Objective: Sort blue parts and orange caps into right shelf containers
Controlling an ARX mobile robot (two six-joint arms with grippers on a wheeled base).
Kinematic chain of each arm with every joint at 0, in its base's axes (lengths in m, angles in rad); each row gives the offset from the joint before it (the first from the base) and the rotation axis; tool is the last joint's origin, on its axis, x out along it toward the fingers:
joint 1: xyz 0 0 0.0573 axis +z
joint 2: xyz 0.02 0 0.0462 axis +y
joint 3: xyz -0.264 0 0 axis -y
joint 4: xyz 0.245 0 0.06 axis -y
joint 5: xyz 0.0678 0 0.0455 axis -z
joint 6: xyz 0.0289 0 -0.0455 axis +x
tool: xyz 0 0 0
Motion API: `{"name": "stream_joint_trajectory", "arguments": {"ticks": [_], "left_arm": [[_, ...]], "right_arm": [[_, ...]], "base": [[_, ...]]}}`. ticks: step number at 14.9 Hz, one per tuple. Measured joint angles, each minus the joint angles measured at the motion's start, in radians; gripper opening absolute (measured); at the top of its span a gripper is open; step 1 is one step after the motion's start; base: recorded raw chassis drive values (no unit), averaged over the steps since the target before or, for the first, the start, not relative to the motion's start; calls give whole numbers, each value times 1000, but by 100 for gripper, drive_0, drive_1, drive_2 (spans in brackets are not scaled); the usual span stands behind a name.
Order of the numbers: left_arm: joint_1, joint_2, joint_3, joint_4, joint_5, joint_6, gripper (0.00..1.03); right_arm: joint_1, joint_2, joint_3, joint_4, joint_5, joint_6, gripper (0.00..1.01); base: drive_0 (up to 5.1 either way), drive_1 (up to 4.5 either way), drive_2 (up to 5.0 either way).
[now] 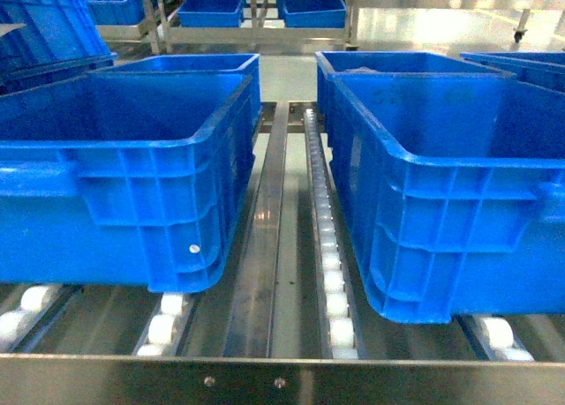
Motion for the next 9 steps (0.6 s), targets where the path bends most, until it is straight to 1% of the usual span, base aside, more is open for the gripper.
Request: {"name": "stream_joint_trajectory", "arguments": {"ticks": [9], "left_arm": [[0, 0, 0, 0, 0, 0, 41]], "right_arm": [[0, 0, 0, 0, 0, 0, 43]], "base": [[0, 0, 0]]}}
